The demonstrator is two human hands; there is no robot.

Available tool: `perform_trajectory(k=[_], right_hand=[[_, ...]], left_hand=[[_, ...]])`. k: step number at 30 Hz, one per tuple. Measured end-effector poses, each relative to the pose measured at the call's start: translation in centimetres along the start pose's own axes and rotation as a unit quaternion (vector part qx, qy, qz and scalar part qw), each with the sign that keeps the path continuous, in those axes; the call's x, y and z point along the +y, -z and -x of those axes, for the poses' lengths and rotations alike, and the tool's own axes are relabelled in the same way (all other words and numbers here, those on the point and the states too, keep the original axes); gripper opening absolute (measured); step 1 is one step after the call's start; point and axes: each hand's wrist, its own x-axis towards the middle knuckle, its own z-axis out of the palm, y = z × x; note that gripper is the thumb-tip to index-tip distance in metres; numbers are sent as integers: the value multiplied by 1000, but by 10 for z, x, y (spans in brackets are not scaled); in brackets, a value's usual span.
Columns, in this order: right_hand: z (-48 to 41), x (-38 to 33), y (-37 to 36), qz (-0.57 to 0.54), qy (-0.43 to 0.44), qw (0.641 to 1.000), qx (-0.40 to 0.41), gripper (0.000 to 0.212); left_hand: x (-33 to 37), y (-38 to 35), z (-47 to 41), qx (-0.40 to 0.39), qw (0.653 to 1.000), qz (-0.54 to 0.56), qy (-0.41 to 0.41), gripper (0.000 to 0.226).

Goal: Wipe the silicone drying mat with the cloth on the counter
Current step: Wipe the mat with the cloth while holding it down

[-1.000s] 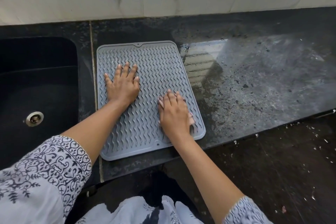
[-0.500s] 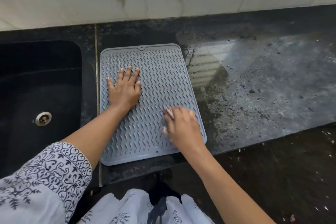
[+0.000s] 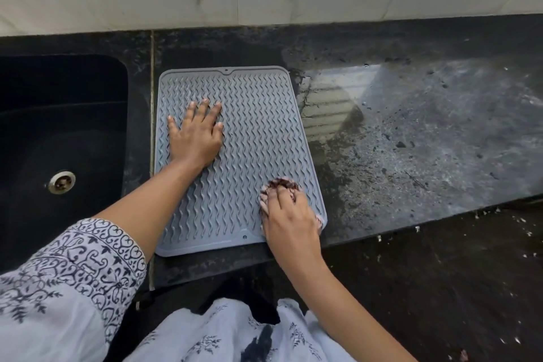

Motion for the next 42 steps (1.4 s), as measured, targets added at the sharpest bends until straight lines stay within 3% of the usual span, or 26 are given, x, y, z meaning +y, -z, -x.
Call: perform_trajectory(k=[5, 8, 10, 12, 14, 18, 20, 24, 27, 29, 33, 38, 40, 42], right_hand=[[29, -6, 18, 23, -5, 998, -61, 21], [17, -2, 42, -64, -48, 988, -136, 16], [1, 2, 61, -270, -145, 925, -224, 22], [-19, 0, 67, -469, -216, 809, -282, 24], [-45, -5, 58, -570, -249, 728, -287, 30], [-114, -29, 52, -621, -278, 699, -218, 40], [-152, -38, 54, -637, -265, 695, -199, 30], [-223, -51, 65, -589, -211, 747, -224, 21], [-273, -58, 58, -473, -182, 834, -216, 27], [-299, -59, 42, -362, -167, 896, -194, 30], [-330, -58, 14, -190, -156, 966, -79, 28], [-286, -75, -19, -44, -53, 995, 78, 44], [-264, -83, -37, -3, -25, 996, 91, 50], [-269, -88, -41, -22, -45, 994, 96, 42]], left_hand=[[1, 1, 2, -2, 1000, 4, 0, 52], [1, 3, 3, -11, 1000, 4, -1, 52], [0, 5, 3, -24, 1000, 5, -7, 52], [-4, 8, -2, -50, 998, 25, -15, 52], [-9, 16, -5, -84, 992, 90, -19, 51], [-31, 41, -16, -46, 958, 284, 6, 40], [-44, 50, -24, -6, 951, 309, 2, 36], [-57, 48, -52, 35, 964, 262, -7, 34], [-61, 43, -76, 38, 975, 218, -9, 34], [-61, 37, -82, 37, 981, 191, -20, 35], [-62, 23, -74, 55, 986, 156, -36, 42], [-61, 23, -74, 76, 988, 131, -42, 43], [-61, 22, -75, 80, 987, 133, -42, 43], [-62, 21, -76, 81, 987, 132, -41, 43]])
